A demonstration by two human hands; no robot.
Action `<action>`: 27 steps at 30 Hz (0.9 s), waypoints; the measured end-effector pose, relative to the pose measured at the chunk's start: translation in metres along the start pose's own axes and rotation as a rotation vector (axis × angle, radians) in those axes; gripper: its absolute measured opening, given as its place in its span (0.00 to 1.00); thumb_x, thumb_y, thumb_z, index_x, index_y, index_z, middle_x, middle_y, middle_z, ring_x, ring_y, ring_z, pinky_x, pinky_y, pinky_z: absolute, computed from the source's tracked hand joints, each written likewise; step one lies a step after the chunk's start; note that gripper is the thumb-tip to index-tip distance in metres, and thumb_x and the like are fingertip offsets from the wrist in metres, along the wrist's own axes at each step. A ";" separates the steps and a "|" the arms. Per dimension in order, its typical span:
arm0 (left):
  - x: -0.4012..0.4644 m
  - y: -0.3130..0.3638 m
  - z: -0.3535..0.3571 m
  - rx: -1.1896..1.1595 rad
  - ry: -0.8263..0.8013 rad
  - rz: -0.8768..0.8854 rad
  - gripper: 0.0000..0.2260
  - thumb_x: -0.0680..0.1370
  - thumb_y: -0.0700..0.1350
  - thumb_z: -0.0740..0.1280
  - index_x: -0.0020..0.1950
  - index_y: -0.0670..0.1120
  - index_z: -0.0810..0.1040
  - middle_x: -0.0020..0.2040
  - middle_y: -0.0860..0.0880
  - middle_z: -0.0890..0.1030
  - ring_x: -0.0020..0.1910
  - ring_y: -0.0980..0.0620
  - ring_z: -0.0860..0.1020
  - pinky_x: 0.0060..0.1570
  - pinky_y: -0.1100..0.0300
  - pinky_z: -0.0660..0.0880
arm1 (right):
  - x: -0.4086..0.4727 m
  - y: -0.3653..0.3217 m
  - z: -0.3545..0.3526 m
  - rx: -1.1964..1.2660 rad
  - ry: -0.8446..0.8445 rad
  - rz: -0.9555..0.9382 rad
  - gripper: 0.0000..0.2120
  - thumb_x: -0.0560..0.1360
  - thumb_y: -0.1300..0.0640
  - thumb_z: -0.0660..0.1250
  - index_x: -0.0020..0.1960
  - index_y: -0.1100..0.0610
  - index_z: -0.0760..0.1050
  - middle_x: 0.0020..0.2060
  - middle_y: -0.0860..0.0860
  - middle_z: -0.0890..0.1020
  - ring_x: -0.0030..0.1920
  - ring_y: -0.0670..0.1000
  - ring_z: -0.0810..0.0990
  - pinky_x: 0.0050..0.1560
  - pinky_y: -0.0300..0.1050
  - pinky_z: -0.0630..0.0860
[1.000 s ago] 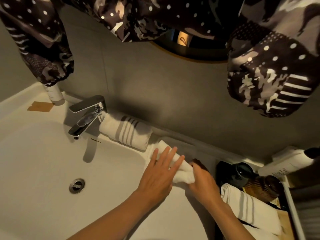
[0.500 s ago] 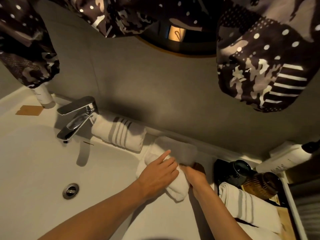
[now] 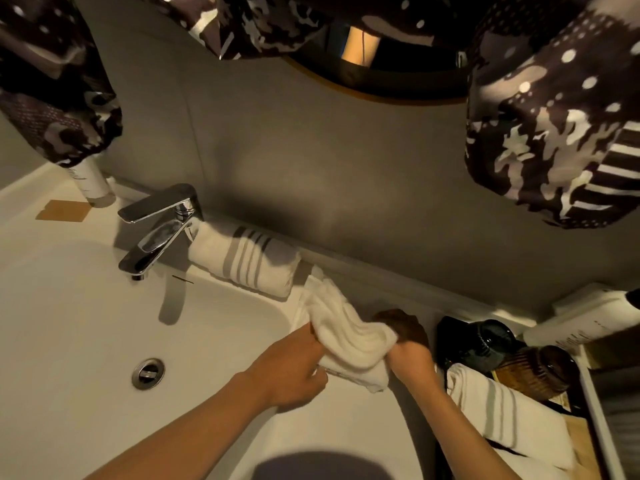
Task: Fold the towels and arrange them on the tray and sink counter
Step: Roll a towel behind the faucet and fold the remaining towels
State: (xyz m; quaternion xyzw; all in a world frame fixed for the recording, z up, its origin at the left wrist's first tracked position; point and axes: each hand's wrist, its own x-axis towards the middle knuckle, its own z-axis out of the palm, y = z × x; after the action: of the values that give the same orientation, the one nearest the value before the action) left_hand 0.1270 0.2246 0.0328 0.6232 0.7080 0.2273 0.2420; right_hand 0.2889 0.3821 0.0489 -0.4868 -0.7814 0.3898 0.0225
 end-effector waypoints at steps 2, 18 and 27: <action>-0.006 0.015 -0.007 0.166 0.093 0.076 0.15 0.75 0.52 0.61 0.62 0.52 0.72 0.59 0.52 0.75 0.54 0.50 0.75 0.50 0.64 0.70 | -0.008 0.012 0.011 -0.080 0.167 -0.180 0.06 0.75 0.61 0.70 0.49 0.53 0.84 0.44 0.44 0.82 0.42 0.37 0.78 0.47 0.27 0.70; -0.006 0.024 0.041 0.516 0.271 0.033 0.19 0.75 0.49 0.72 0.65 0.47 0.77 0.54 0.47 0.81 0.52 0.45 0.76 0.58 0.48 0.75 | -0.065 0.004 0.013 -0.679 0.195 -0.645 0.18 0.76 0.48 0.60 0.62 0.51 0.77 0.59 0.49 0.76 0.62 0.53 0.72 0.56 0.51 0.76; 0.020 0.020 0.027 0.635 0.075 -0.025 0.27 0.85 0.54 0.47 0.79 0.40 0.50 0.79 0.41 0.53 0.79 0.42 0.50 0.75 0.47 0.43 | -0.029 -0.008 0.031 -0.577 0.212 -0.196 0.25 0.79 0.54 0.62 0.74 0.44 0.62 0.72 0.57 0.68 0.64 0.60 0.74 0.54 0.52 0.79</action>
State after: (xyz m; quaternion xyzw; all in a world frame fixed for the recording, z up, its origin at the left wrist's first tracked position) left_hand 0.1572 0.2478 0.0225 0.6499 0.7598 0.0147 0.0116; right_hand 0.2853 0.3397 0.0423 -0.4332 -0.8962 0.0952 0.0022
